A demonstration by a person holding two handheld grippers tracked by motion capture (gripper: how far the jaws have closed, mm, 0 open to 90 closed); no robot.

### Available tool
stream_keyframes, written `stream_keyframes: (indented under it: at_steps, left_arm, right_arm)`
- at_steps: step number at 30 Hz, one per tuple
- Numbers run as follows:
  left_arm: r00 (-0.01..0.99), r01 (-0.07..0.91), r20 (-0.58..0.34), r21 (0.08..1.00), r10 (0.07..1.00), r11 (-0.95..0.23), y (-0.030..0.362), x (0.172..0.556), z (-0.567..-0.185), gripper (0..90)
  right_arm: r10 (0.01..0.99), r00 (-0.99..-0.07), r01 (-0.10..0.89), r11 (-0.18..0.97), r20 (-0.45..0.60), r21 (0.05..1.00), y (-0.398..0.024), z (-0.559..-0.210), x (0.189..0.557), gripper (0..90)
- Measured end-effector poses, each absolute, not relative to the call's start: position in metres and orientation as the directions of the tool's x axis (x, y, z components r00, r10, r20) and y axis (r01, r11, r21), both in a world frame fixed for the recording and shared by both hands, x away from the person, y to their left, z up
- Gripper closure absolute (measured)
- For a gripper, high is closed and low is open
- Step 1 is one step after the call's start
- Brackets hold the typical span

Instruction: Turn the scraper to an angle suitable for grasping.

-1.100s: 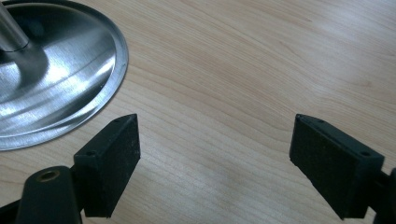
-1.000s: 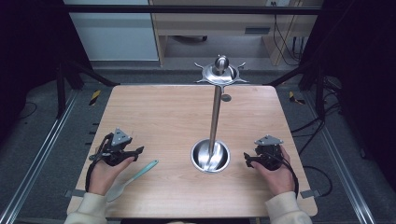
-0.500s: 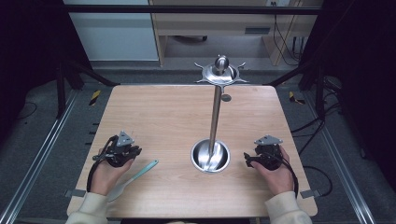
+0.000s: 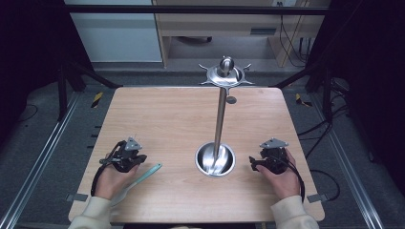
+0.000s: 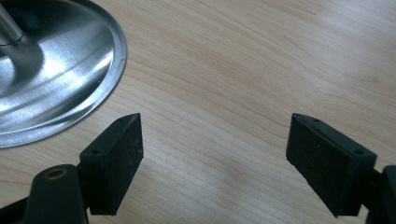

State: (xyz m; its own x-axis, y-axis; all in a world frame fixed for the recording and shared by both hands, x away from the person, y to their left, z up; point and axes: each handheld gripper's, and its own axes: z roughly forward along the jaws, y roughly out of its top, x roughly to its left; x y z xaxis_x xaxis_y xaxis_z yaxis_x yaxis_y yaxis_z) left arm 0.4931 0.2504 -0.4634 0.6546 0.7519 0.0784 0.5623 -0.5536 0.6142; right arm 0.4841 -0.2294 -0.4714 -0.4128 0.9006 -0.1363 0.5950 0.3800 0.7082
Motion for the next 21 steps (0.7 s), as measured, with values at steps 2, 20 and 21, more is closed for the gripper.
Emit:
stream_keyframes:
  at_steps: [2,20,21]
  left_arm:
    - [0.667,0.567,0.061,0.605,0.742,-0.559,0.248,0.493,-0.465,90.0]
    - [0.726,0.574,0.017,0.534,0.687,-0.621,0.235,0.491,-0.475,90.0]
    - [0.729,0.573,0.016,0.532,0.684,-0.623,0.234,0.491,-0.475,90.0]
  right_arm:
    - [0.901,-0.413,0.598,0.38,-0.136,0.705,-0.229,-0.471,0.484,19.1]
    - [0.9,-0.414,0.596,0.381,-0.136,0.706,-0.229,-0.471,0.484,19.0]
    - [0.899,-0.416,0.595,0.384,-0.137,0.706,-0.229,-0.471,0.484,19.1]
